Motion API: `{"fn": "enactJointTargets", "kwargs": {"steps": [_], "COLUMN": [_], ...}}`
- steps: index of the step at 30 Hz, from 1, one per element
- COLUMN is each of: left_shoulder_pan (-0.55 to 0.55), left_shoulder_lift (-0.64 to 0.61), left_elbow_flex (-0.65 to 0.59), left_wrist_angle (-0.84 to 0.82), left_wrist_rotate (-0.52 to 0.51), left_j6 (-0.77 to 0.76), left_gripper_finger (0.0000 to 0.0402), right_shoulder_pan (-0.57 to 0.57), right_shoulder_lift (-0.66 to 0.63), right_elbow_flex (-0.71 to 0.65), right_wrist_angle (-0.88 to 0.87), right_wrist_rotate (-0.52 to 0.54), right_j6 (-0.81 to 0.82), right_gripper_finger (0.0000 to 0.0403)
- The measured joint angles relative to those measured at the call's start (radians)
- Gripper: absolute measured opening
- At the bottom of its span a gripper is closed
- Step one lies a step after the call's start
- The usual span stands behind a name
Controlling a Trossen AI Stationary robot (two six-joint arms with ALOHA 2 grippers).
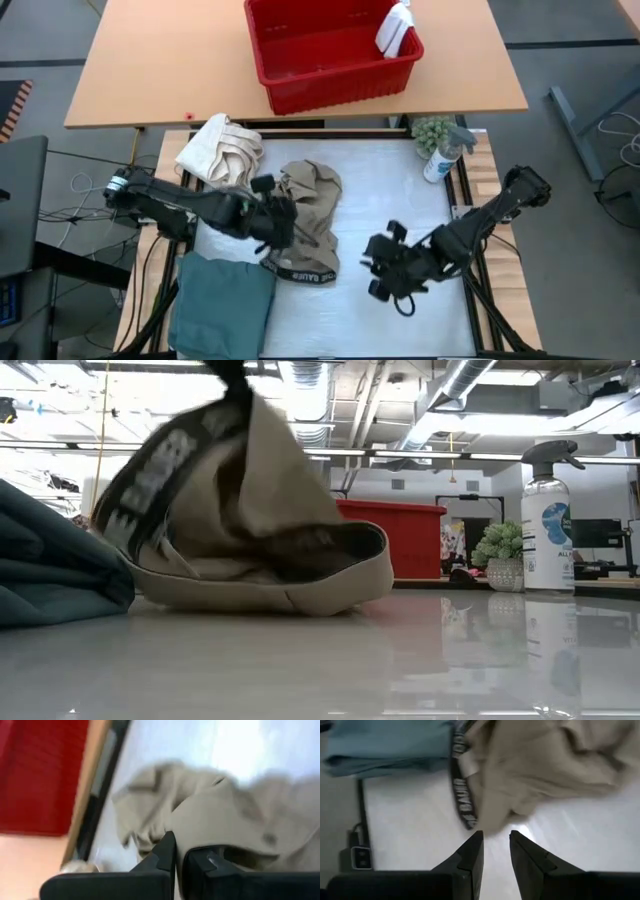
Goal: Fold Laundry from Bin
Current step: Fold the brown shorts
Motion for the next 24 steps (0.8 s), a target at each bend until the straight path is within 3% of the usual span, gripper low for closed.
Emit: {"fn": "enactJointTargets", "kwargs": {"steps": [5,9,13,20,24], "left_shoulder_pan": [0.055,0.121,0.190,0.307,0.376], "left_shoulder_lift": [-0.001,-0.002,-0.002,0.000,0.000], "left_elbow_flex": [0.296,0.450,0.504,0.567,0.606], "left_wrist_angle": [-0.056,-0.078,-0.075,0.072,0.237], "left_wrist_rotate": [0.027,0.095,0.130,0.152,0.213], "left_j6": [0.086,0.095,0.078,0.081,-0.038], "left_gripper_finger": [0.0002,0.0000,0.0000,0.0000,0.0000], "right_shoulder_pan": [0.027,0.012,-0.019,-0.039,-0.018], "right_shoulder_lift": [0.000,0.001,0.026,0.096,0.117], "right_elbow_flex": [-0.095,-0.098,-0.098,-0.098,-0.085], "right_wrist_angle": [0.278,0.435,0.567,0.609,0.639], "right_wrist_rotate": [-0.001,0.009,-0.003,0.002,0.030], "right_j6": [-0.155,-0.340,-0.532,-0.518,-0.576], "right_gripper_finger": [0.0120,0.0120,0.0126,0.0181,0.0215]}}
